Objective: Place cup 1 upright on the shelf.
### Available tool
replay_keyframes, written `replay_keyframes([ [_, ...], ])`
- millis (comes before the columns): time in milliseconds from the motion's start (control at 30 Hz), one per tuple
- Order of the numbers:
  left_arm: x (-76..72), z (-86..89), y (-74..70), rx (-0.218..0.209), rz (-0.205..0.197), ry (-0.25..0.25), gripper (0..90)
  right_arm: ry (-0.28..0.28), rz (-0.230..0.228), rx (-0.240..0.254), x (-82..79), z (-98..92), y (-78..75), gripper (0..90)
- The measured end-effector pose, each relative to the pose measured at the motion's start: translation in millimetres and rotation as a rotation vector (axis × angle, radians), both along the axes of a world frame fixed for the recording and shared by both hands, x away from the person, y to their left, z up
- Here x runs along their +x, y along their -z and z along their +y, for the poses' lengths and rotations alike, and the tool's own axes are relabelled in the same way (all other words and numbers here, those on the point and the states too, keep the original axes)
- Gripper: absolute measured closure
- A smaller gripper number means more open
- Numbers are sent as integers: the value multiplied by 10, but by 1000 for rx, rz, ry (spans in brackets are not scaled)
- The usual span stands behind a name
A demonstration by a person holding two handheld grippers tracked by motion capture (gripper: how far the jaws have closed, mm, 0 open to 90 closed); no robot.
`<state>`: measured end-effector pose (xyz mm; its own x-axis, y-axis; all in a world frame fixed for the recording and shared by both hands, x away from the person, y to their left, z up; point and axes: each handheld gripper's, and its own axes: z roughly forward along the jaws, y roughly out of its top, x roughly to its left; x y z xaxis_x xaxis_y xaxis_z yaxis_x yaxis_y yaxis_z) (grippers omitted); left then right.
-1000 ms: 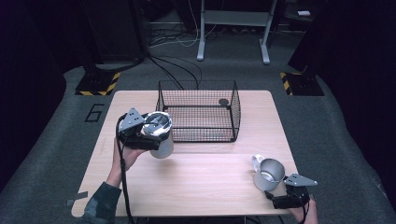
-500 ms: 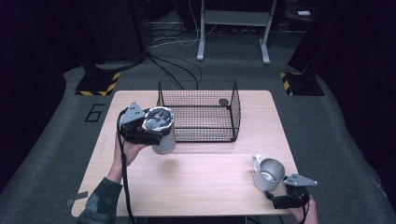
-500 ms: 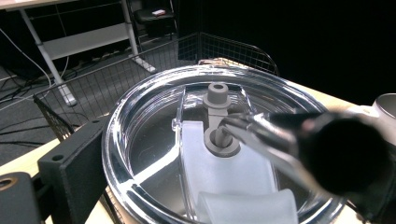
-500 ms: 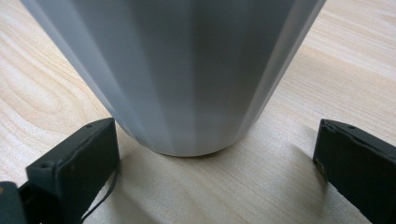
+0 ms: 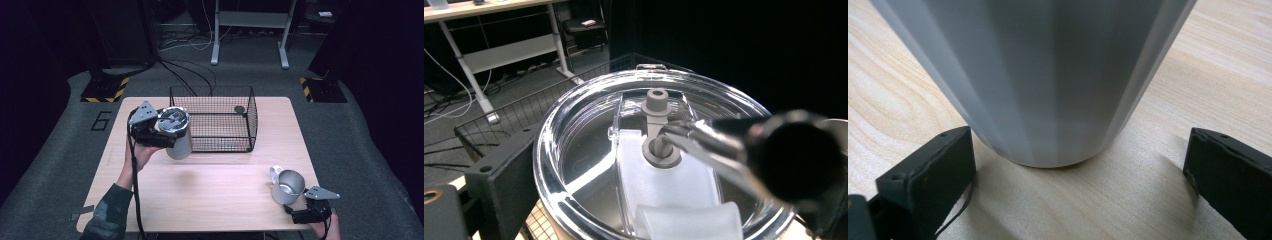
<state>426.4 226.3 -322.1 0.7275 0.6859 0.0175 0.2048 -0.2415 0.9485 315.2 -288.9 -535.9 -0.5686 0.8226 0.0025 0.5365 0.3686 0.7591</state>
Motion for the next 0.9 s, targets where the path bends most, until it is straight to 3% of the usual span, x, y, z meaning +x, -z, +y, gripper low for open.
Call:
replay_keyframes([
  [567, 162, -88, -112, -11, -13, -7, 38, 0, -1, -1, -1, -1, 0, 0],
  [900, 333, -147, -139, -6, -17, -24, 38, 1, -2, -3, 1, -2, 1, 0],
])
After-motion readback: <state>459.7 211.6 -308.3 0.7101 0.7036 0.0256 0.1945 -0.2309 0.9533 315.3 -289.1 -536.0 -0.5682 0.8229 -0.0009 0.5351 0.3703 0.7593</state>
